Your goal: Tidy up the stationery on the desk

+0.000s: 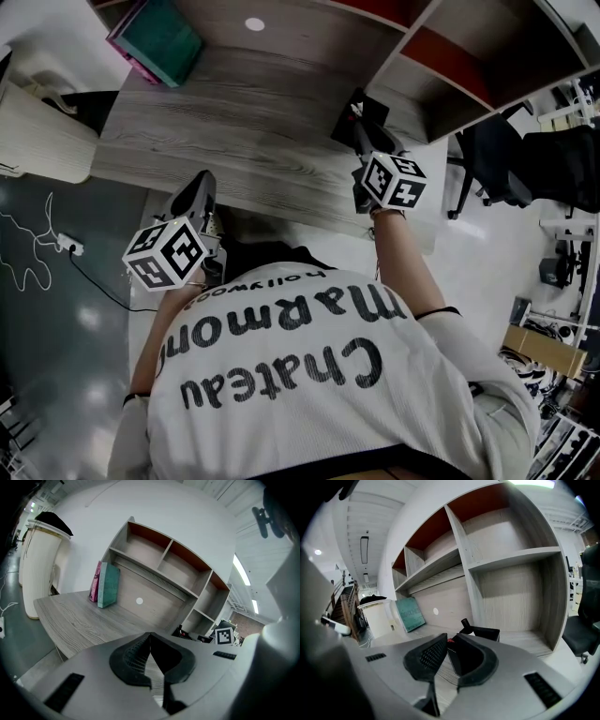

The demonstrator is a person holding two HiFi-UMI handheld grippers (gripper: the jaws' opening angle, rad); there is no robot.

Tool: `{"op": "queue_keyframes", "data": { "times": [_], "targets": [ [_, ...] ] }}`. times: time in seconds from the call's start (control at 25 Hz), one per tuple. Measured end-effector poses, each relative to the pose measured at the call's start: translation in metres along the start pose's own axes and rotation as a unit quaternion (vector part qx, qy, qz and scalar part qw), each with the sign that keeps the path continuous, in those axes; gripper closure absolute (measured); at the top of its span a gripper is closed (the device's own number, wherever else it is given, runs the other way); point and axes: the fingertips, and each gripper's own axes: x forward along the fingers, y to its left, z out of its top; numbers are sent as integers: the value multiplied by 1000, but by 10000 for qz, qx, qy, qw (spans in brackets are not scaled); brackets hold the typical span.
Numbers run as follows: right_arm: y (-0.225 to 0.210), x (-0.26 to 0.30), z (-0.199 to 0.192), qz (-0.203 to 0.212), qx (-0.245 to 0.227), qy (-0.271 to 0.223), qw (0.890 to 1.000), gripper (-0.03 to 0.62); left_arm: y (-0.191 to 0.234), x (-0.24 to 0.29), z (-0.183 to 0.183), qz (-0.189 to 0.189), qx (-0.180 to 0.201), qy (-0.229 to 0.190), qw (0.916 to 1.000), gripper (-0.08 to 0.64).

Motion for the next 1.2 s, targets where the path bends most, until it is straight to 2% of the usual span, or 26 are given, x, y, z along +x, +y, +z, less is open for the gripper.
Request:
{"op": "queue_keyframes", "data": {
  "times": [0.48,0.76,1.2],
  "targets": [
    [8,9,-2,128,100,42,9999,506,7,20,7,-252,57,159,9995,545],
    [4,5,-15,-59,-87,346,9993,503,-5,31,19,-449,185,167,9987,545],
    [13,-8,-42,250,-256,658,9972,518,-22,20,-4,-348,150,111,9992,545]
  ]
}}
